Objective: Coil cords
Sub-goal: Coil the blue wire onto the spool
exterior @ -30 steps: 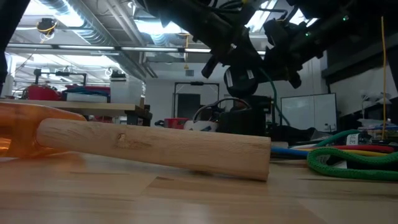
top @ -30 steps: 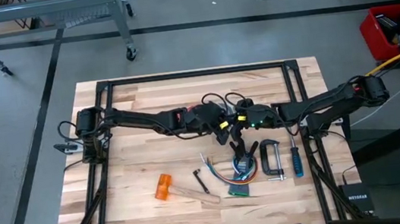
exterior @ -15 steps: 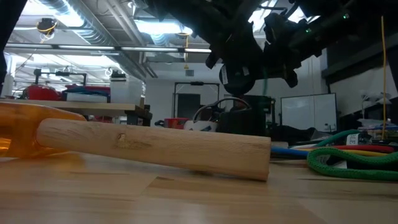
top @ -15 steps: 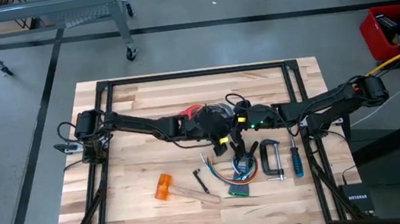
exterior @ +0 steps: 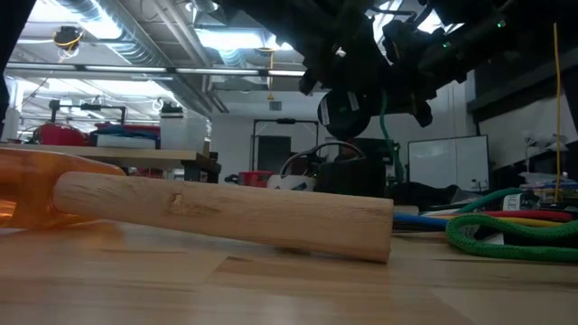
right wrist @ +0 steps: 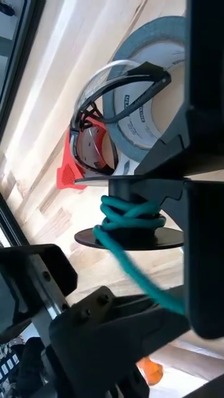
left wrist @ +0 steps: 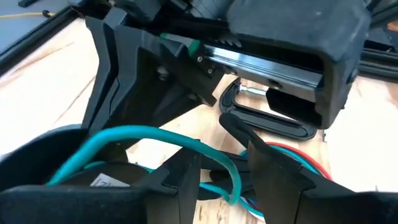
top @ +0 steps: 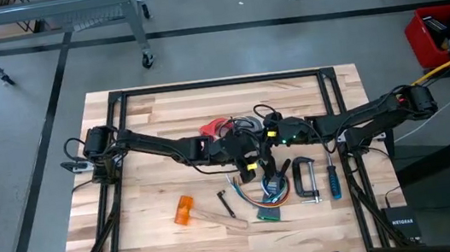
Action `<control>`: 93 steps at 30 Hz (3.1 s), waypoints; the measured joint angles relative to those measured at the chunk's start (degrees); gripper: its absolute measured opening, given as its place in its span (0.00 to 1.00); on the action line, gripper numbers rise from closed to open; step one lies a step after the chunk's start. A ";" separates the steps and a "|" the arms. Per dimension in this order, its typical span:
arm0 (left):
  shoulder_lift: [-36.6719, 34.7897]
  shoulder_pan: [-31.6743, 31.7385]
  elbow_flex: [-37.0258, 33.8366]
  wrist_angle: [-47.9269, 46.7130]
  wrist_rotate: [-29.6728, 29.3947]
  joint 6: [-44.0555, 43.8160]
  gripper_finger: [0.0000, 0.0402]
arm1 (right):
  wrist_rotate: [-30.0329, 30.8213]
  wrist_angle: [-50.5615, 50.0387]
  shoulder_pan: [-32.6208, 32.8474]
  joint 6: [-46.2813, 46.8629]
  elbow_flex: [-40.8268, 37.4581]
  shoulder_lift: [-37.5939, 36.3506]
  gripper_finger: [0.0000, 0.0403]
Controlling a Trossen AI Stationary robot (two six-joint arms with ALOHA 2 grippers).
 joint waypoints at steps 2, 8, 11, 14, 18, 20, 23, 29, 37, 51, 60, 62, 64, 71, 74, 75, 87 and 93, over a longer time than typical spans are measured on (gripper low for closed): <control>0.00 -0.12 0.00 -0.18 -0.08 -0.70 0.31 | 0.02 0.68 0.00 0.00 0.00 0.00 0.01; 0.00 -0.51 0.00 -1.71 -0.11 -1.40 0.32 | 0.02 3.08 0.00 -0.03 0.00 0.00 0.01; 0.00 -0.73 0.00 -2.85 -0.23 -1.46 0.32 | 0.00 3.52 0.00 -0.14 0.00 0.00 0.01; 0.00 -1.18 0.00 -4.73 -2.38 -2.34 0.31 | -0.90 4.29 0.00 -0.17 -0.01 0.00 0.01; 0.00 -2.02 -0.07 -6.77 -6.62 -4.67 0.23 | -1.01 5.17 0.00 -0.17 -0.02 -0.02 0.01; 0.00 -2.41 -0.07 -6.75 -7.45 -5.21 0.15 | -1.02 5.18 0.00 -0.17 -0.02 -0.04 0.01; 0.00 -2.98 -0.07 -6.74 -8.04 -5.22 0.03 | -1.03 5.18 0.00 -0.20 -0.03 -0.04 0.01; 0.00 -3.66 -0.07 -6.35 -10.50 -5.51 0.00 | -0.98 5.37 0.00 -0.20 -0.04 -0.04 0.01; 0.00 -3.87 -0.11 -4.37 -10.71 -6.32 0.00 | 0.16 9.12 0.02 -0.07 -0.09 -0.07 0.01; 0.83 -4.27 -0.11 -0.32 -9.46 -6.34 0.00 | 1.99 14.19 0.02 -0.27 -0.11 -0.10 0.01; 0.94 -4.96 -0.11 -0.37 -8.38 -0.81 0.10 | 0.39 13.74 0.02 -1.64 -0.11 -0.15 0.01; 0.94 -5.21 -0.11 -1.21 -8.35 -0.93 0.16 | 0.22 13.91 0.00 -1.66 -0.11 -0.19 0.01; 0.94 -5.38 -0.11 -2.83 -8.14 -1.59 0.23 | 0.09 13.99 0.00 -1.71 -0.11 -0.22 0.01; 0.94 -5.80 -0.11 -8.73 -6.64 -5.47 0.34 | 0.04 13.85 0.00 -2.99 -0.11 -0.23 0.01; 0.94 -5.82 -0.11 -10.72 -6.64 -5.69 0.34 | 0.02 13.42 0.00 -3.02 -0.11 -0.59 0.01; 0.94 -5.82 -0.11 -10.98 -6.67 -5.69 0.34 | 0.02 12.76 0.00 -3.04 -0.11 -0.91 0.01; -0.05 -5.84 -0.13 -10.80 -9.69 -6.12 0.34 | 0.04 5.86 0.00 -3.23 -0.09 -4.26 0.01; -0.79 -5.86 -0.13 -10.08 -10.80 -6.12 0.34 | 0.02 5.49 0.00 -3.23 -0.09 -4.26 0.01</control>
